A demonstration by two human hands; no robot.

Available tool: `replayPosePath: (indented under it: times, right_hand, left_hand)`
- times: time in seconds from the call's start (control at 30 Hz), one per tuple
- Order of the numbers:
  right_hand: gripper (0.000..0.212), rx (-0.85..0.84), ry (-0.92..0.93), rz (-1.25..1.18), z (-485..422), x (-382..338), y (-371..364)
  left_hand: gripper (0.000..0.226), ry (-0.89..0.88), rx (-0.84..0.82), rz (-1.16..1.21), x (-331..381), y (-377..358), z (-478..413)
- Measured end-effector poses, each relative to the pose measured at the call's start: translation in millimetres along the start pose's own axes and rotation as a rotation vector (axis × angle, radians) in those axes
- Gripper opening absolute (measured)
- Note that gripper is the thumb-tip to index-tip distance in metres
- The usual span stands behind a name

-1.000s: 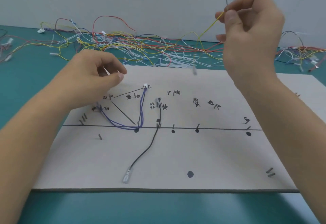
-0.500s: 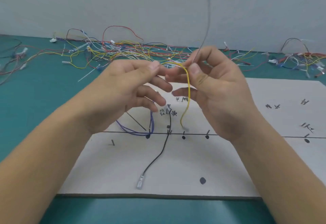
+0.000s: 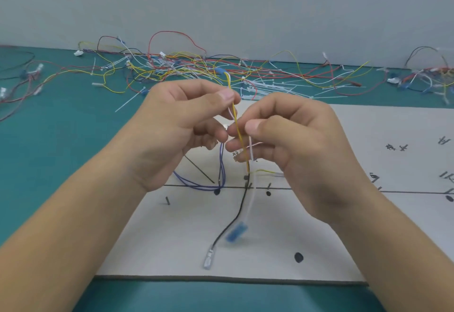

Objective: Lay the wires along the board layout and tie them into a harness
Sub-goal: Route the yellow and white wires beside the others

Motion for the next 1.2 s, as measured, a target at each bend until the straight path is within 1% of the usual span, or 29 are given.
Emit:
replayPosePath:
  times: [0.03,0.1,0.2,0.37,0.47,0.53,0.63,0.77,0.93,1.03,1.1,1.2]
  right_hand:
    - [0.003,0.005,-0.029,-0.058,1,3,0]
    - [0.012,0.021,-0.076,-0.129,3,8,-2]
    - [0.019,0.038,-0.111,-0.181,7,10,-2]
    - [0.016,0.081,-0.123,-0.096,11,6,3]
    - [0.014,0.083,-0.133,-0.06,13,4,2]
    - [0.013,0.057,-0.158,-0.053,14,5,0]
    - [0.014,0.003,-0.218,-0.042,15,9,-2]
    - [0.017,-0.015,-0.273,-0.01,15,10,4]
    - [0.014,-0.088,-0.297,-0.027,16,9,2]
    - [0.016,-0.099,-0.305,-0.046,16,8,3]
    - [0.016,-0.073,-0.299,-0.038,15,6,7]
    - [0.014,0.103,-0.171,0.131,14,-7,28]
  left_hand:
    - [0.016,-0.01,-0.002,0.003,1,-1,0]
    - [0.017,-0.025,-0.005,0.008,2,-4,1]
    - [0.018,-0.029,-0.007,0.014,0,-6,0]
    - [0.015,-0.053,0.028,-0.042,1,-4,1]
    - [0.008,-0.082,0.057,-0.11,5,-1,1]
    - [0.009,-0.071,0.065,-0.123,5,-1,1]
    - [0.01,-0.027,0.029,-0.113,2,-4,1]
    - [0.007,0.016,0.006,-0.09,-1,-6,2]
    - [0.009,0.035,0.029,-0.034,-1,-4,4]
    - [0.003,0.042,0.018,-0.006,-1,-8,5]
    - [0.008,0.054,0.016,0.015,-1,-9,5]
    - [0.02,0.074,0.058,0.01,-1,-5,6]
Point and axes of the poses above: each hand's wrist, its own z-axis away from the middle knuckle, its own y-axis out of the back of the hand, x = y × z, the point moved 10 cm from there along -z, towards the middle knuckle, and after that the axes turned 7 degrees about -x, right-handed, at the moved point
